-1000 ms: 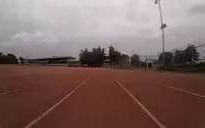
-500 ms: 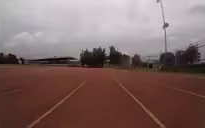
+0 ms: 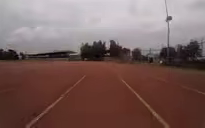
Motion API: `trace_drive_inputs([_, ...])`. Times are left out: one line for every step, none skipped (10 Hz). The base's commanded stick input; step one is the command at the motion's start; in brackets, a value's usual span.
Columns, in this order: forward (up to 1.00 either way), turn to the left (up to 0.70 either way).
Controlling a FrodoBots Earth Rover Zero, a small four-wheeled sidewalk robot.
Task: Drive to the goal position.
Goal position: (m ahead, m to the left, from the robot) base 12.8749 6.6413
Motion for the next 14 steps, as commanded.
trace_drive_inputs([0.7,0.0])
trace_drive_inputs([0.7,0.0])
trace_drive_inputs([0.7,0.0])
trace_drive_inputs([0.7,0.0])
trace_drive_inputs([0.7,0.0])
trace_drive_inputs([0.7,0.0])
trace_drive_inputs([0.7,0.0])
trace_drive_inputs([0.7,0.0])
trace_drive_inputs([0.7,0.0])
trace_drive_inputs([0.7,0.0])
trace_drive_inputs([0.7,0.0])
trace_drive_inputs([0.7,0.0])
trace_drive_inputs([0.7,0.0])
trace_drive_inputs([0.7,0.0])
